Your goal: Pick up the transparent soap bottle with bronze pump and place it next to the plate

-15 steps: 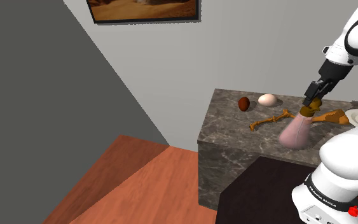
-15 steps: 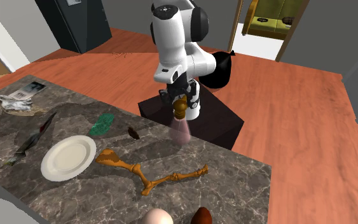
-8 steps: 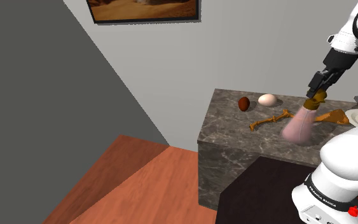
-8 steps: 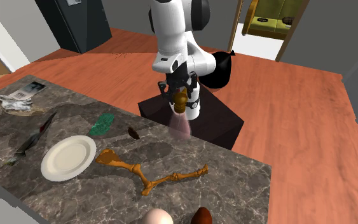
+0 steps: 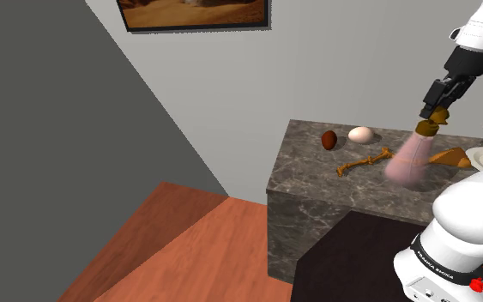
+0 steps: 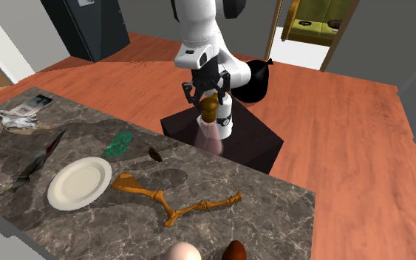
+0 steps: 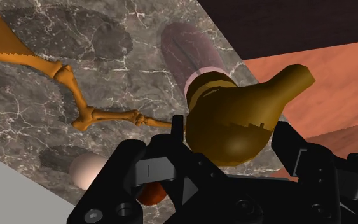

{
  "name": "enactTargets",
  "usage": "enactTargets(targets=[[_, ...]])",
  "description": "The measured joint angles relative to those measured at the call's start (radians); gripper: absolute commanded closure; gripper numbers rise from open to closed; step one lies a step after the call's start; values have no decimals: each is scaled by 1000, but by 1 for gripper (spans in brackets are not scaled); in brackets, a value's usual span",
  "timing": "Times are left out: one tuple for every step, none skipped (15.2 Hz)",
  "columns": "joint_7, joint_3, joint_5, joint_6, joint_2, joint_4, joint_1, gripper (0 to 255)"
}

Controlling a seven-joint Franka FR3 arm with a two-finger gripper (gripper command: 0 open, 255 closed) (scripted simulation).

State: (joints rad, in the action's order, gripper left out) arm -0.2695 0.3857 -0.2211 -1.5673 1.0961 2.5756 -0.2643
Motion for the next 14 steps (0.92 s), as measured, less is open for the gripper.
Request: enactTargets(targets=[[0, -3, 3, 7, -4, -12, 2, 255], [0, -6, 6, 22, -7, -29, 4, 255], [1, -10, 10, 30, -10, -41, 6, 255], [1, -12, 13, 39, -15, -55, 8, 255], [2, -15, 16, 50, -22, -74, 11, 255], [3, -19, 21, 63, -32, -95, 15, 255], [2, -22, 24, 75, -34, -110, 16, 255], [3, -24, 27, 84, -39, -124, 18, 255], [4, -28, 30, 93, -45, -139, 21, 255], [4, -31, 34, 104, -52, -156, 23, 255], [5, -34, 38, 116, -60, -176, 26, 255], [5, -37, 40, 127, -65, -192, 28, 255], [6, -40, 43, 135, -70, -206, 30, 255], [6, -42, 45, 148, -73, -223, 31, 255]])
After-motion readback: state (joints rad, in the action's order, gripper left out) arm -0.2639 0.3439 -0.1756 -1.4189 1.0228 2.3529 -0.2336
